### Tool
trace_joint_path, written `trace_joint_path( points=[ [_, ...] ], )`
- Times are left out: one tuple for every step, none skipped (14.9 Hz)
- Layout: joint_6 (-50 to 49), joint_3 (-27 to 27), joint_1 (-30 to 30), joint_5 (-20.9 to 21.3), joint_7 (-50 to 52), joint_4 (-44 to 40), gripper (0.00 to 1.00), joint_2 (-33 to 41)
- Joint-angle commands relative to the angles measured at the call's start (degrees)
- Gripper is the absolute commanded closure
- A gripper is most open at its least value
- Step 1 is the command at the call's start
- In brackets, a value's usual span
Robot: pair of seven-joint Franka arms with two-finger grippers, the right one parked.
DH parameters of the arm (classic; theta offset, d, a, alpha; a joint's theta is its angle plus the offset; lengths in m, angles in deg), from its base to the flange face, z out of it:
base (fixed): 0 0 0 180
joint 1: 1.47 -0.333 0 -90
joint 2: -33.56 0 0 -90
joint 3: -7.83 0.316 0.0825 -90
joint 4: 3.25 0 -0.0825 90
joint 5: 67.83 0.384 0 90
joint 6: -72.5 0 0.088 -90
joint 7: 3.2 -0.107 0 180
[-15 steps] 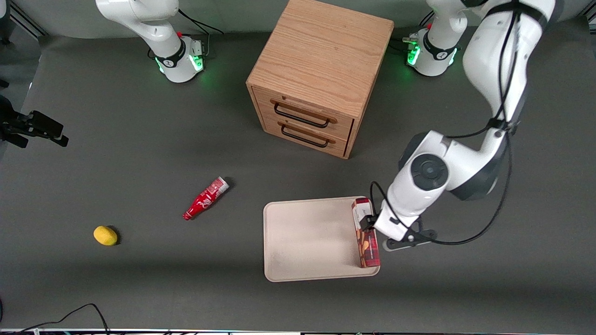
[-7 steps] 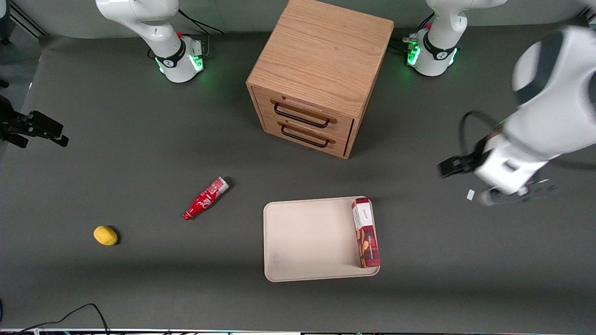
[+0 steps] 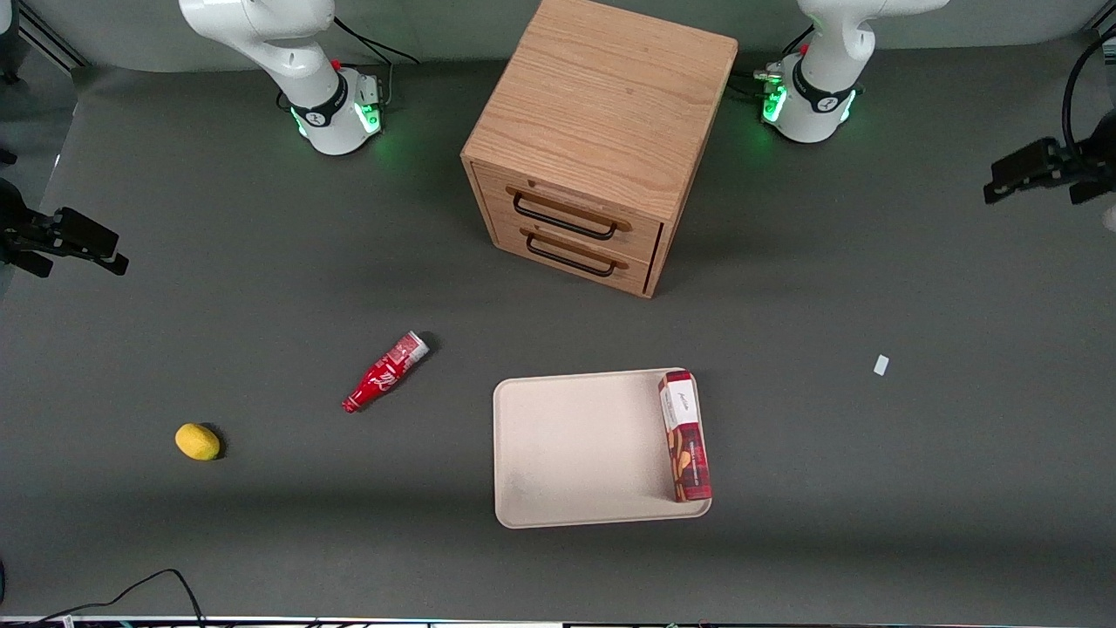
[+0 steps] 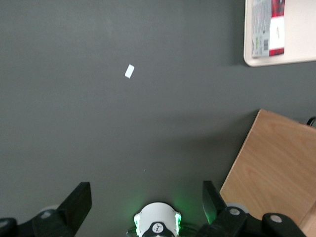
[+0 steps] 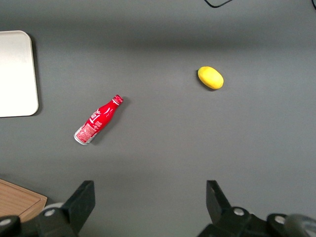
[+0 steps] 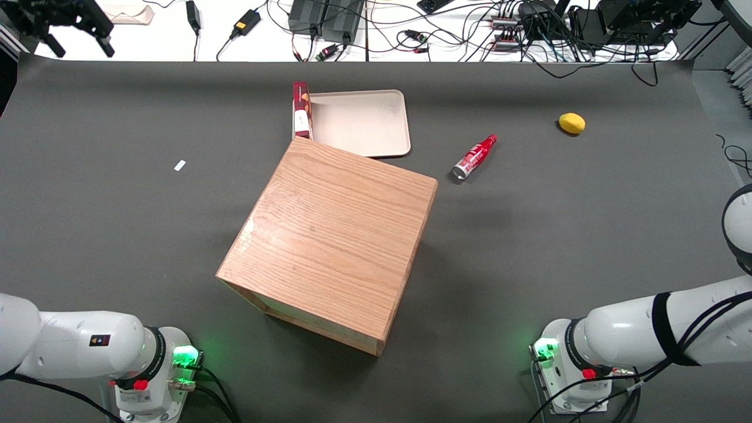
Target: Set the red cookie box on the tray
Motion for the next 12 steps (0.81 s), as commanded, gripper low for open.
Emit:
trace_joint_path(
  points=[
    [6.6, 0.3, 0.9, 0.1, -1.3, 15.5, 0.0, 11.1],
    [7.8, 0.3, 1.0, 0.1, -1.4, 18.3, 0.0, 13.1],
    [8.5, 0.3, 1.0, 0.2, -1.4, 20.0, 0.0, 14.6],
    [8.1, 0.3, 1.0, 0.3, -1.4, 19.9, 0.0, 14.8],
    [7.4, 0.3, 0.9, 0.5, -1.3, 19.1, 0.0, 14.6],
    [6.5, 0.3, 0.9, 1.3, -1.5, 18.3, 0.0, 14.2],
    [5.9, 0.3, 0.9, 2.2, -1.7, 17.2, 0.0, 13.6],
    [5.1, 0.3, 0.9, 2.3, -2.3, 15.9, 0.0, 13.0],
    [4.3, 0.3, 1.0, 2.3, -2.9, 14.6, 0.0, 12.1],
    [3.1, 0.2, 1.0, 2.2, -2.9, 13.6, 0.0, 11.4],
    [2.3, 0.3, 1.0, 2.2, -2.9, 12.5, 0.0, 10.7],
    [2.0, 0.3, 1.0, 2.2, -2.9, 12.2, 0.0, 10.3]
  ],
)
